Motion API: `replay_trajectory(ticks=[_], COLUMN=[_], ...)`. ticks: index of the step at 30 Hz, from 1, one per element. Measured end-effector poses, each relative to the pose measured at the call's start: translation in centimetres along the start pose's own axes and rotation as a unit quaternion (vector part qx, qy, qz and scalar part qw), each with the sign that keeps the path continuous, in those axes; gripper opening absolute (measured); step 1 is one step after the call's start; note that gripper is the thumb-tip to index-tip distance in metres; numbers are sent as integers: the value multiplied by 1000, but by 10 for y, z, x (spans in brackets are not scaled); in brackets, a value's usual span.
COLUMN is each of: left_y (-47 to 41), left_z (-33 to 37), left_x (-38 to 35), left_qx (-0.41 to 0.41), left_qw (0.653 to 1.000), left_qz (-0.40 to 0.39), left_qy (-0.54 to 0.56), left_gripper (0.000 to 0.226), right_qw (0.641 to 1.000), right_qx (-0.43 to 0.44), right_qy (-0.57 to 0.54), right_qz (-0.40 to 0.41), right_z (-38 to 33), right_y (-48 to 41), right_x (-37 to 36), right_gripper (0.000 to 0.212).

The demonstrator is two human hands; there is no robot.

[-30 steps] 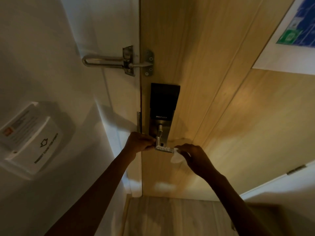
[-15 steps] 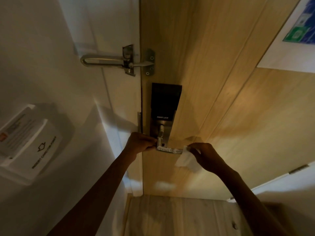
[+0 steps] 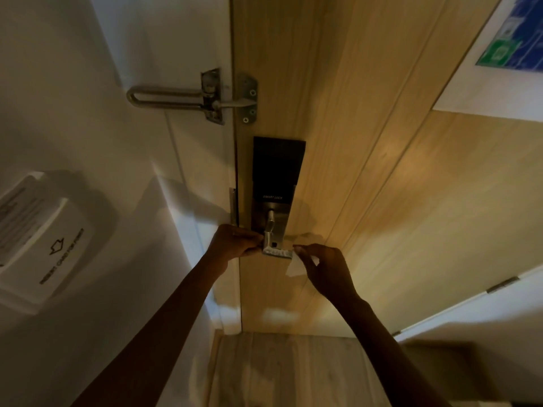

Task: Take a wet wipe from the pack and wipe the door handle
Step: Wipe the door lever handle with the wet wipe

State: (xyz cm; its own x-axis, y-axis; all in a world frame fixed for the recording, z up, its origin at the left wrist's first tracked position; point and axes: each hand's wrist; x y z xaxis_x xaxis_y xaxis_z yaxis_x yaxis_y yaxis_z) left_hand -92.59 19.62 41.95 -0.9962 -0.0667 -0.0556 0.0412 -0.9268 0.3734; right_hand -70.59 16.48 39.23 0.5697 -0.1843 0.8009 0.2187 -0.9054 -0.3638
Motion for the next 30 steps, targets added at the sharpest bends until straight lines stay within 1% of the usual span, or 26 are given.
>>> replay_trajectory(ticks=[2,8,11,14,18,20,23,25,27,28,30], left_y=[1,1,1,1,0,-1,-2,-3,-4,-4,-4], left_z=[0,-1,-2,-1,-2,-2,-3,-4,-4,-4,-5], left_x=[0,1,1,0,0,0,1,2,3,2,2], left_qx=[-4,-1,-5,-15,-7,-7,-5,-7,-9,-9,-7], left_qw=[1000,1000,1000,1000,1000,1000,1000,1000,1000,1000,999], left_qz=[1,2,1,6,8,3,3,2,1,1,4], left_qy=[-1,14,1,-27,-20,-18,-22,-21,-21,-24,-36], left_gripper=[9,10,13,8,10,14,19,20,21,20,19], right_qw=[998,985,984,986,986,991,996,996,995,994,995], right_qx=[-29,-115,-104,-88,-110,-96,-79,-83,-67,-50,-16], right_qy=[-48,-107,-111,-105,-78,-41,17,20,6,3,-1], right_qz=[-6,-72,-89,-97,-102,-88,-32,19,75,94,99], right_z=[2,27,18,16,37,42,41,32,17,9,-3], right_y=[-2,-7,-14,-10,-8,-12,-20,-25,-29,-30,-33], right_x=[0,25,19,18,43,53,68,78,82,81,74], right_gripper=[32,12,11,15,12,11,13,13,12,14,17])
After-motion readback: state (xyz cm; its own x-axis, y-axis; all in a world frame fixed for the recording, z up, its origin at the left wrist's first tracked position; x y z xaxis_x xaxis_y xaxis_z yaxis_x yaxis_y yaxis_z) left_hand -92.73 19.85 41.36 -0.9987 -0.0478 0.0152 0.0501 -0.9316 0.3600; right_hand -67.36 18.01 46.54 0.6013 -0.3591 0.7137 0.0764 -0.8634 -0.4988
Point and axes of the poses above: each hand's wrist, its own y-axis away from the middle knuckle, its own x-axis out of the back of the hand, z = x × y, and after that the axes turned 7 degrees about y, right-handed
